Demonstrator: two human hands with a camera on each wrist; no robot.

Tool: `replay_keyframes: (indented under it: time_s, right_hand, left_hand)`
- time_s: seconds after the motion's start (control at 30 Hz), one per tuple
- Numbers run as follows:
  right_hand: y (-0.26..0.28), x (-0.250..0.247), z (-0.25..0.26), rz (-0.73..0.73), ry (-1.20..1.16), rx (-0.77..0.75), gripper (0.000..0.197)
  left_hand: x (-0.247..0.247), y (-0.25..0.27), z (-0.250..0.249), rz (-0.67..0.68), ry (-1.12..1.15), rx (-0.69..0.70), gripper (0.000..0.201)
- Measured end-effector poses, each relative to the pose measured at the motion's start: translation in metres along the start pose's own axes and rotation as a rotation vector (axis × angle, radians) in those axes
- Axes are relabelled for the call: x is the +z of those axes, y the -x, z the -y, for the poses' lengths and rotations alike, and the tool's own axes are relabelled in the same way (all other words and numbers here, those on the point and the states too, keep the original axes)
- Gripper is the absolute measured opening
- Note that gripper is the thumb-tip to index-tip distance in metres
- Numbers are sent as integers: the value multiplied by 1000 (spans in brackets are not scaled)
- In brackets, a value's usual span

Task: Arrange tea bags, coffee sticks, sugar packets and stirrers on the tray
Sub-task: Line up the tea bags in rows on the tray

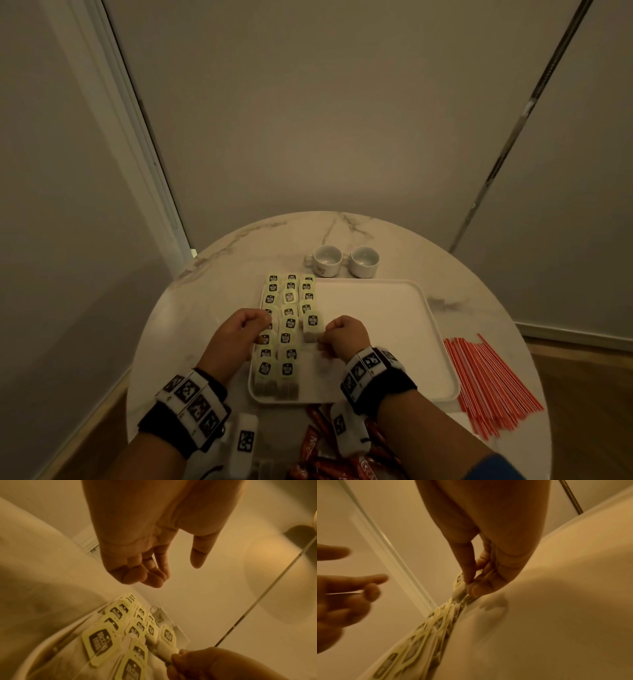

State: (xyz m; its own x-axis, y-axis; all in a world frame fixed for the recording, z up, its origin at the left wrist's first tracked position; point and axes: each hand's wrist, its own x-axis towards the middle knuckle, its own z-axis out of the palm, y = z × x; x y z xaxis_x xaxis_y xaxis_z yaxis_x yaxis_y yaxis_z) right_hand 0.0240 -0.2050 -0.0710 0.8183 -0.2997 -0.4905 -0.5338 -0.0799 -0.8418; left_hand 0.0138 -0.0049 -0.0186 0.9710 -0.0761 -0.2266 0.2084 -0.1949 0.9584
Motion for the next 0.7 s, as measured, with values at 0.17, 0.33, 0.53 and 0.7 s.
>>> replay_keyframes:
  time_s: [0.17, 0.33, 0.53, 0.7]
  right_hand:
    - [-14, 12, 2, -26, 73, 43, 15]
    - [-18, 16, 2, -37, 163, 43, 11]
    - [-22, 18, 3, -34, 222, 52, 14]
    - [-22, 19, 5, -23, 250, 51, 17]
  left_hand:
    - [-17, 13, 6, 21, -44, 13, 14]
    - [-26, 22, 3, 32, -85, 24, 14]
    - [-29, 26, 0, 55, -144, 31, 14]
    - [-30, 29, 3, 95, -294, 62, 10]
